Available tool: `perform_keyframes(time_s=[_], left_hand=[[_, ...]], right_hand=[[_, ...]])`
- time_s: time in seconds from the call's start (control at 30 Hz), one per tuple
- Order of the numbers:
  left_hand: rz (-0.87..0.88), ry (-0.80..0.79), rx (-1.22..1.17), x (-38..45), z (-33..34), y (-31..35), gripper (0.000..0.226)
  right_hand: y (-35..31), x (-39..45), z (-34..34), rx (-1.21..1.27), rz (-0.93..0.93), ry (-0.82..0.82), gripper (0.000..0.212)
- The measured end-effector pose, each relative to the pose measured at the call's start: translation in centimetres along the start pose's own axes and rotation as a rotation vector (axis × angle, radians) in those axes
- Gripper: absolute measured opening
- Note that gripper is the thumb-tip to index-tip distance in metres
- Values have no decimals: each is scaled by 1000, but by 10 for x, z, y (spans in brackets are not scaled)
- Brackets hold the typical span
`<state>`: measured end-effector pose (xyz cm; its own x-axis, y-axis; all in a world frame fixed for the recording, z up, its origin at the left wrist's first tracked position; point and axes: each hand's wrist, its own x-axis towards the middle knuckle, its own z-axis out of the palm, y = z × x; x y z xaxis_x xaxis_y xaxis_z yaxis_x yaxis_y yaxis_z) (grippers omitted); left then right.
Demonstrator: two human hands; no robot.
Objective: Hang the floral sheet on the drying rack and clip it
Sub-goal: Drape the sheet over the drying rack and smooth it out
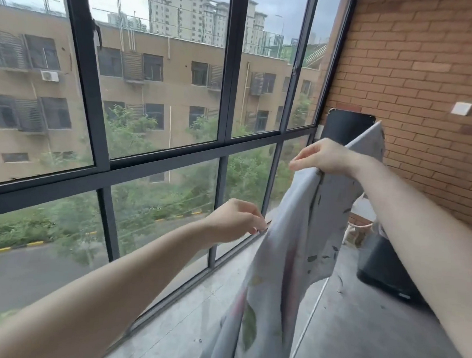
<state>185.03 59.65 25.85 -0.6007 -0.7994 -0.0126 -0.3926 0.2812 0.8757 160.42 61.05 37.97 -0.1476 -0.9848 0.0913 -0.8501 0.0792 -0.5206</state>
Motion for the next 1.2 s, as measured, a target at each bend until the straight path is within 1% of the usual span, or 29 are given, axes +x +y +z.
perform_keyframes(time_s=[0.1,0.17,0.2,0.33,0.37,0.4,0.5,0.57,0.63,0.73,0.8,0.83,0.9,0.93,1.0,1.07,1.13,1.2], left_hand=[[37,-46,28,20,-8,-22,11],[61,-84,83,33,-13,-37,9],[66,-87,98,29,-14,-40,8],[122,-199,188,55,-29,-61,5],[131,-204,196,55,-33,-64,4],[156,-243,196,70,-35,-66,4],[182,-280,173,91,-37,-75,4],[200,-337,188,112,-36,-83,4],[210,-381,206,133,-34,-94,6],[213,-459,164,167,-31,-112,6],[253,-556,213,191,-28,-128,6],[250,-571,191,195,-23,-132,7],[260,-642,162,210,-22,-145,7],[276,-676,165,218,-23,-152,7],[282,-736,162,236,-20,-165,8],[265,-792,178,246,-14,-177,10],[241,-845,196,257,-8,-192,12],[229,-873,225,265,1,-205,13]], right_hand=[[9,-2,14,159,-24,172,18],[16,-1,21,219,-25,292,23],[16,-7,22,231,-33,317,25],[12,-16,33,198,-14,386,30],[5,-21,39,197,-24,392,29],[4,-21,42,206,2,428,28],[-9,-36,54,240,31,490,26],[-16,-45,57,230,48,579,25],[-26,-54,62,197,69,652,26],[-33,-61,76,99,137,711,27],[-40,-61,90,18,251,812,27],[-45,-66,90,-12,257,846,27],[-57,-68,105,-118,339,958,30],[-63,-66,116,-182,386,1008,32],[-73,-63,144,-287,468,1044,41],[-83,-60,173,-333,537,1087,51],[-94,-59,208,-360,580,1186,56],[-102,-58,248,-417,600,1294,56]])
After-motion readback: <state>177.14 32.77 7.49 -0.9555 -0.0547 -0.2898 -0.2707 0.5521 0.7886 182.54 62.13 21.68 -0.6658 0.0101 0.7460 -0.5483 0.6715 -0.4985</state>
